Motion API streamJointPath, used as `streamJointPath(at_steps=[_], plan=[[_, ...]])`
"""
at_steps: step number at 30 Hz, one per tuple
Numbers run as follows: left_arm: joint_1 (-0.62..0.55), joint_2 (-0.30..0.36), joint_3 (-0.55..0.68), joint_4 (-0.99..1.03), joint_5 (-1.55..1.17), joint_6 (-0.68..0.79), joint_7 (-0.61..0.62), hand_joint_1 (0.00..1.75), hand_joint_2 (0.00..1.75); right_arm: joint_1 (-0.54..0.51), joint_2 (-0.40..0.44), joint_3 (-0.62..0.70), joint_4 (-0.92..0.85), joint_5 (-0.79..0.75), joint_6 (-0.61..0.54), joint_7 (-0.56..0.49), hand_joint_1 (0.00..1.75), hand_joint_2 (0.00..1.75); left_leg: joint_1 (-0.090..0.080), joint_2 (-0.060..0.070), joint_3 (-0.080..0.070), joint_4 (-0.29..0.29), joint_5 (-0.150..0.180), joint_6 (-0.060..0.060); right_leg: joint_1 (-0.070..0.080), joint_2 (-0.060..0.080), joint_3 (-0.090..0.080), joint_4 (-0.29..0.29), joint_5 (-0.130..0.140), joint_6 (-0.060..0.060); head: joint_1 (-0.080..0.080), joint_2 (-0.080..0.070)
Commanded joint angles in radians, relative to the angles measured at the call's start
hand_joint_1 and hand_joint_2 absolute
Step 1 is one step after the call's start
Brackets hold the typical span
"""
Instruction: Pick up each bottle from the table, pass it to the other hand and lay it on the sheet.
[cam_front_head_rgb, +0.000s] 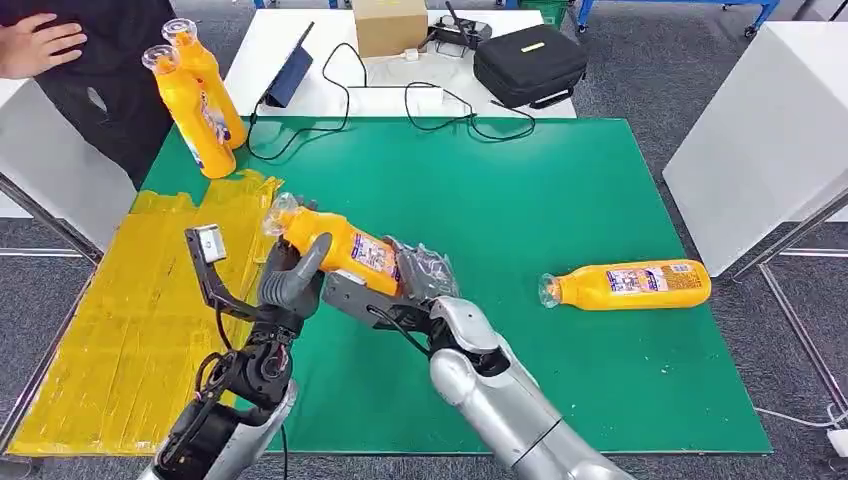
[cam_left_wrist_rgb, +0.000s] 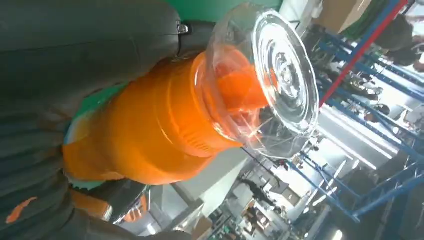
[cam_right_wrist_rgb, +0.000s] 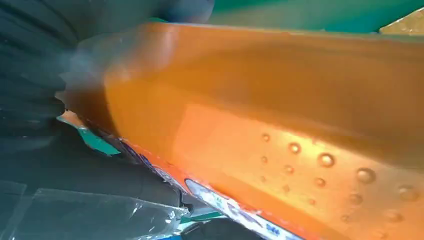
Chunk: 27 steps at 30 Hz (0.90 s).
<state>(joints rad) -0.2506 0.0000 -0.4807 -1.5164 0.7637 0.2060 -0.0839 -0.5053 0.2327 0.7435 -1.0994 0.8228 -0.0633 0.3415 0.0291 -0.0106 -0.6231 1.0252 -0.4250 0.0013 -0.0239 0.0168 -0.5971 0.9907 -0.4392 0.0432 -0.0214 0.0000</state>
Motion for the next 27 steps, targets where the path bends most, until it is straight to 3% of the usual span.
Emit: streamJointPath(at_steps=[1, 3, 14, 15, 17, 18, 26, 27], plan=[[-0.028, 0.016, -0.063, 0.099, -0.005, 0.010, 0.010, 0.00, 1.75, -0.067, 0.029, 0.140, 0.071, 0.035, 0.020, -0.040, 1.75, 1.75, -0.001, 0.002, 0.003, -0.001, -0.001, 0.001, 0.000, 0.001, 0.002, 0.000, 0.000, -0.002, 0.000, 0.000], [-0.029, 0.018, -0.062, 0.099, -0.005, 0.010, 0.011, 0.00, 1.75, -0.065, 0.030, 0.145, 0.072, 0.038, 0.019, -0.039, 1.75, 1.75, -0.001, 0.004, 0.007, -0.002, -0.002, 0.002, 0.000, 0.001, 0.006, 0.000, -0.002, -0.004, 0.000, 0.000], [-0.029, 0.008, -0.029, 0.132, 0.071, -0.004, 0.033, 0.00, 1.75, -0.102, 0.038, 0.176, 0.084, 0.032, 0.012, -0.038, 1.75, 1.75, -0.001, 0.002, 0.002, 0.000, -0.001, 0.001, 0.000, 0.000, 0.002, 0.000, -0.001, -0.002, 0.000, 0.000], [-0.030, 0.008, -0.031, 0.134, 0.072, -0.004, 0.033, 0.00, 0.00, -0.103, 0.038, 0.177, 0.086, 0.030, 0.012, -0.038, 1.75, 1.75, -0.001, 0.002, 0.003, 0.000, -0.001, 0.001, 0.000, 0.000, 0.003, 0.001, -0.001, -0.003, 0.000, 0.000], [-0.030, 0.012, -0.034, 0.143, 0.083, -0.008, 0.037, 0.00, 0.00, -0.105, 0.040, 0.173, 0.095, 0.024, 0.009, -0.044, 1.75, 1.75, -0.001, 0.003, 0.004, -0.001, -0.001, 0.001, 0.000, 0.000, 0.003, 0.000, -0.001, -0.003, 0.000, 0.000], [-0.030, 0.012, -0.035, 0.149, 0.090, -0.007, 0.042, 0.00, 1.75, -0.105, 0.041, 0.171, 0.098, 0.022, 0.008, -0.046, 1.75, 1.75, -0.001, 0.003, 0.006, -0.001, -0.002, 0.002, 0.000, -0.001, 0.005, 0.000, -0.002, -0.004, 0.000, 0.000], [-0.027, 0.015, -0.043, 0.163, 0.111, -0.006, 0.055, 0.00, 1.75, -0.105, 0.040, 0.165, 0.102, 0.018, 0.001, -0.052, 1.75, 1.75, -0.001, 0.002, 0.005, -0.001, -0.001, 0.002, 0.000, 0.000, 0.004, 0.001, -0.001, -0.003, 0.000, 0.000], [-0.025, 0.015, -0.044, 0.163, 0.111, -0.007, 0.054, 0.00, 0.00, -0.106, 0.038, 0.164, 0.103, 0.018, 0.000, -0.052, 1.75, 1.75, -0.001, 0.002, 0.003, -0.001, -0.001, 0.001, 0.000, 0.000, 0.003, 0.000, -0.001, -0.002, 0.000, 0.000]])
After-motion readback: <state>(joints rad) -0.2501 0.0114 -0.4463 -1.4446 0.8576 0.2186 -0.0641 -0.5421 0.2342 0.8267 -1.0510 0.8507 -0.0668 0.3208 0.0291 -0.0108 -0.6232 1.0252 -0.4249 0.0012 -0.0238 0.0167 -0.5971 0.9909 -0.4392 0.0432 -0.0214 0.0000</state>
